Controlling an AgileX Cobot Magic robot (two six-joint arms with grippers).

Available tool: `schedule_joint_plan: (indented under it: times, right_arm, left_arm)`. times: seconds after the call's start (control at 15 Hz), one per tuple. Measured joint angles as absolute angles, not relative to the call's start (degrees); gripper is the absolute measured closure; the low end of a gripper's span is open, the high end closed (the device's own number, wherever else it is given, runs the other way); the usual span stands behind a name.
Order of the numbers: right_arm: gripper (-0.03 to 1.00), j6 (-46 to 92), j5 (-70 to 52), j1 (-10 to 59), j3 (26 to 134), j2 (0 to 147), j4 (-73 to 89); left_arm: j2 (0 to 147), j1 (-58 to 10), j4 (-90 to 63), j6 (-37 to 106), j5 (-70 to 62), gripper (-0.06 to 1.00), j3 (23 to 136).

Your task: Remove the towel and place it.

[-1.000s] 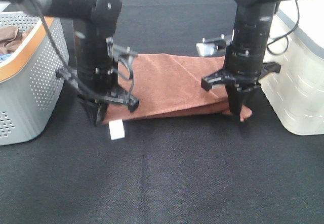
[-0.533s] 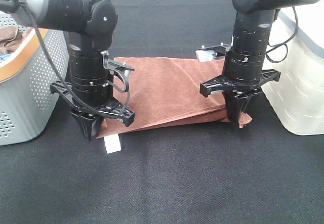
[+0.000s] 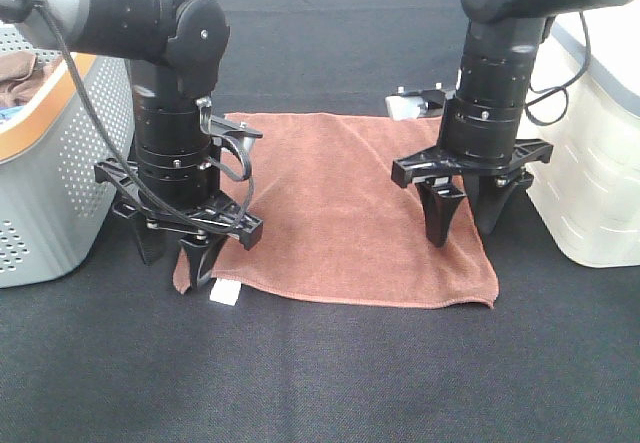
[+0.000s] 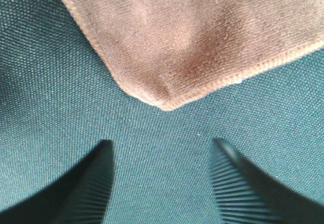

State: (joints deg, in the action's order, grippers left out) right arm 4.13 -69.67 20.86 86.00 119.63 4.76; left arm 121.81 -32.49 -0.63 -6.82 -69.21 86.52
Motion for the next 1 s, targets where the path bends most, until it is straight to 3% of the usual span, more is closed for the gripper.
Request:
schedule_joint_plan:
  times: [0.27,0.87,1.0]
  right_arm:
    - [0.38,3.78,-69.73,20.86,86.00,115.85,7.22]
    - [0.38,4.41,-69.67,20.86,85.14,98.84,10.66]
    - [0.38,4.70,-69.73,20.86,80.44,92.42,10.66]
  left_arm:
    - [118.77,-32.49,-0.57,-6.82,-69.21,0.36,86.52]
    - [94.02,-32.49,5.33,-8.19,-69.39,0.37,86.80]
    - [85.37,-32.49,5.84,-9.80,-69.39,0.37,84.45]
